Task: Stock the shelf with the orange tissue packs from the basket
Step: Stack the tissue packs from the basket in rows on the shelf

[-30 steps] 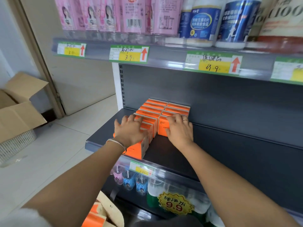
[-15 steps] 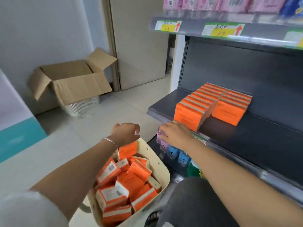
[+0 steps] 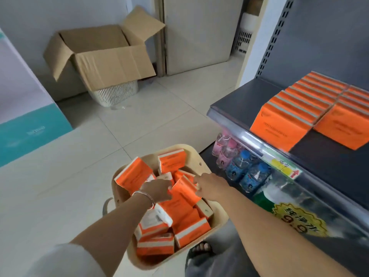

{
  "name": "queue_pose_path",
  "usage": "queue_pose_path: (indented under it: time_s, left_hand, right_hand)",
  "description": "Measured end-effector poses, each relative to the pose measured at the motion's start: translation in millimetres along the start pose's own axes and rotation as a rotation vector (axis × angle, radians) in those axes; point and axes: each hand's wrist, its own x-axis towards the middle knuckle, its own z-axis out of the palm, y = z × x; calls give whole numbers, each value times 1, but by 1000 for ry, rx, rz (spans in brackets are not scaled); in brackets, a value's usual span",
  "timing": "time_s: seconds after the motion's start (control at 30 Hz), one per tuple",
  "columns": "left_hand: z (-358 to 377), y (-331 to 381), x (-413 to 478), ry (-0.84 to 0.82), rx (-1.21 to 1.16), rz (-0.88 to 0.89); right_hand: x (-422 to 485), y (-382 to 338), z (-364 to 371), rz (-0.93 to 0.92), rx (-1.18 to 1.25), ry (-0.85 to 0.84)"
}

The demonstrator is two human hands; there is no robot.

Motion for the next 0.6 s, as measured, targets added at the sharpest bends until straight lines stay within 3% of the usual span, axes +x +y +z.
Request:
queue_pose_path:
  time_s: [0.27, 0.47, 0.6]
  left_hand:
    - [41, 3, 47, -139, -127, -92]
    - [58, -3, 69, -173, -196, -137]
    - [63, -10, 81, -234, -269, -169]
  right_hand:
    - [64, 11, 36, -17, 102, -28]
    - [101, 22, 66, 118, 313, -103]
    - [109, 19, 81, 238, 426, -49]
